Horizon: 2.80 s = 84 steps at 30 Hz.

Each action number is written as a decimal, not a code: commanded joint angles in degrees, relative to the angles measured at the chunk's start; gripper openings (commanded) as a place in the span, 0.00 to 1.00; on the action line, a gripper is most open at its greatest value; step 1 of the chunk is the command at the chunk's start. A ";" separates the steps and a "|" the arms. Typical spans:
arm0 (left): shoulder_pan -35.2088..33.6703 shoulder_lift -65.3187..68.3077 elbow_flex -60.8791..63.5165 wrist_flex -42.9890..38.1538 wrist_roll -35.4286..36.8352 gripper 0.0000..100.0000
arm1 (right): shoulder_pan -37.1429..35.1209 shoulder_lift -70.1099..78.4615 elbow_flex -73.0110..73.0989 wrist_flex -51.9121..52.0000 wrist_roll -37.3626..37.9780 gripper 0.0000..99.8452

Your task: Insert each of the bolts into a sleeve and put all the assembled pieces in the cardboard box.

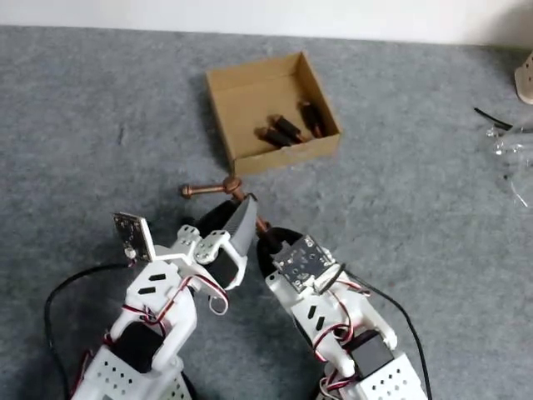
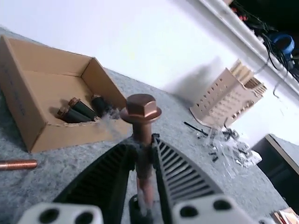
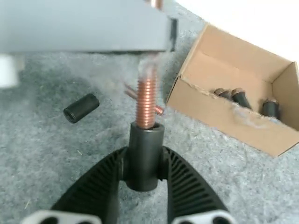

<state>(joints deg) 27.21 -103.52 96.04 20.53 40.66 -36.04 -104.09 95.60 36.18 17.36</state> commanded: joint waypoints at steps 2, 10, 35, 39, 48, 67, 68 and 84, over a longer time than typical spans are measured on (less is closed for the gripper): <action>1.63 -0.48 1.01 1.76 -0.44 0.01 | -0.57 -1.27 -0.57 -3.91 -0.35 0.00; 3.38 -0.48 1.10 2.46 -0.53 0.01 | -1.36 -1.27 -0.57 -3.74 -0.35 0.00; 9.63 -0.40 1.10 5.10 -2.90 0.01 | -4.35 -1.27 -3.91 0.84 -0.53 0.00; 9.63 -0.40 1.10 5.10 -2.90 0.01 | -2.59 -1.27 -3.91 0.75 -0.62 0.00; 7.43 -0.40 1.10 5.10 -2.55 0.13 | -1.27 -1.27 -3.82 0.66 -0.44 0.00; 2.77 -0.48 0.92 6.42 -2.55 0.25 | 5.14 -1.27 -3.91 0.57 -0.70 0.00; 2.15 -0.48 0.92 6.42 -2.55 0.25 | 5.14 -1.27 -3.74 0.57 -0.70 0.00; -16.57 -0.48 -2.59 6.59 -0.62 0.22 | 5.41 -1.27 -2.24 0.57 -0.44 0.00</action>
<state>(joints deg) 18.77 -103.34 95.69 27.03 40.57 -31.74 -104.44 94.81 37.14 17.27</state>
